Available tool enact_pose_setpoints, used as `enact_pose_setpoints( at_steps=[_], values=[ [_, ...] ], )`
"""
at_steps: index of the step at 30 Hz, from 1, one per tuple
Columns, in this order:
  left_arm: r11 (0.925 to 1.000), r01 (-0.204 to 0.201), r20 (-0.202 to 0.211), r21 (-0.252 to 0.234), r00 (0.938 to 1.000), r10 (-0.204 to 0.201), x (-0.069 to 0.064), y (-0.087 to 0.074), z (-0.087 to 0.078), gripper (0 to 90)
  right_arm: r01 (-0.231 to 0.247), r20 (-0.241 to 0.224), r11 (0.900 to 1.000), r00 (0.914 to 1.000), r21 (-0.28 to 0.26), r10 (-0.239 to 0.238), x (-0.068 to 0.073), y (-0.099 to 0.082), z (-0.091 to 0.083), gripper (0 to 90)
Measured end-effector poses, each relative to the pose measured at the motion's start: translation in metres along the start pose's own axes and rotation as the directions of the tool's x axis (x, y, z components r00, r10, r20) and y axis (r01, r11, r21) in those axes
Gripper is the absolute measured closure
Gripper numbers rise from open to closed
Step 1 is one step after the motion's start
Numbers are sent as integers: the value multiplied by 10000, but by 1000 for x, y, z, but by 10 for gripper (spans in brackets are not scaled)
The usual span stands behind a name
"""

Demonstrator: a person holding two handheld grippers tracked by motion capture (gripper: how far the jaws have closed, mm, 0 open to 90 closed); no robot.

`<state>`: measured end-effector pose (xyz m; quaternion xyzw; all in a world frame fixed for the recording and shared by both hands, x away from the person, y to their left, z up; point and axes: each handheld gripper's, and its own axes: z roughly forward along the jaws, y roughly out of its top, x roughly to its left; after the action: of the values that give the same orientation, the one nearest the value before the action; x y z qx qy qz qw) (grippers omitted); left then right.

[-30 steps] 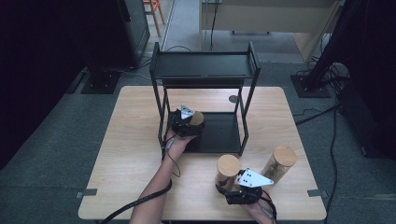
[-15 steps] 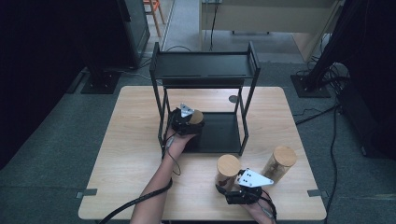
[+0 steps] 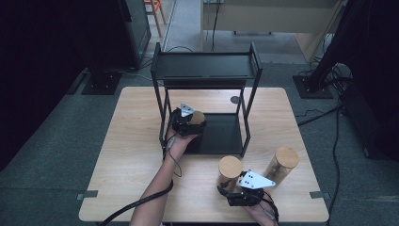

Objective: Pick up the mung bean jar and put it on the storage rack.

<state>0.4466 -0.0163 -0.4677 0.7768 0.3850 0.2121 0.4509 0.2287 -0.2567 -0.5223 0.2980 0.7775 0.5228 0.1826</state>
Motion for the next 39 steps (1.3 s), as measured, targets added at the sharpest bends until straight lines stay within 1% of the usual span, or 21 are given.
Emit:
enact_pose_setpoints(
  at_steps=[4, 7, 9, 12, 14, 17, 21, 24, 26, 28, 30, 35, 39],
  values=[
    [10000, -96, -35, 8, 9999, 96, 0, 2, -3, 211, -7, -8, 10000, 10000, 1, 7, 0, 0, 0, 199],
    [9999, -46, -69, -95, 10000, 46, -1, 5, -6, 211, -9, -12, 10000, 10000, 8, 9, 0, 0, 0, 199],
    [9999, -111, -61, -112, 9999, 110, -2, 8, -8, 212, -2, -9, 10000, 10000, 13, 2, 0, 0, 0, 199],
    [9998, -201, -99, 10, 9997, 201, -2, 12, -10, 211, -8, -9, 10000, 10000, 15, 8, 0, 0, 0, 199],
    [10000, -81, -72, 49, 9999, 81, -2, 14, -11, 212, -10, -11, 10000, 10000, 16, 10, 0, 0, 0, 199],
    [9998, -99, -131, 175, 9999, 102, -4, 16, -13, 212, -8, -12, 10000, 10000, 17, 8, 0, 0, 0, 199],
    [9995, 62, -190, 326, 9998, -56, -5, 16, -14, 212, -9, -14, 10000, 10000, 15, 9, 0, 0, 0, 199],
    [9989, 99, -378, 452, 9993, -82, -6, 16, -13, 212, -3, -8, 10000, 10000, 19, 3, 0, 0, 0, 199],
    [9990, 135, -380, 427, 9992, -119, -7, 17, -14, 212, -10, -9, 10000, 10000, 21, 10, 0, 0, 0, 199],
    [9990, 105, -430, 430, 9990, -86, -8, 18, -15, 212, -2, -9, 10000, 10000, 19, 2, 0, 0, 0, 199],
    [9989, -33, -495, 465, 9988, 56, -9, 18, -16, 212, -3, -6, 10000, 10000, 26, 3, 0, 0, 0, 199],
    [9989, 29, -559, 478, 9984, -2, -11, 19, -18, 212, -1, -7, 10000, 10000, 27, 1, 0, 0, 0, 199],
    [9973, 94, -723, 723, 9974, -42, -12, 18, -18, 212, -2, -7, 10000, 10000, 25, 2, 0, 0, 0, 199]
  ],
)
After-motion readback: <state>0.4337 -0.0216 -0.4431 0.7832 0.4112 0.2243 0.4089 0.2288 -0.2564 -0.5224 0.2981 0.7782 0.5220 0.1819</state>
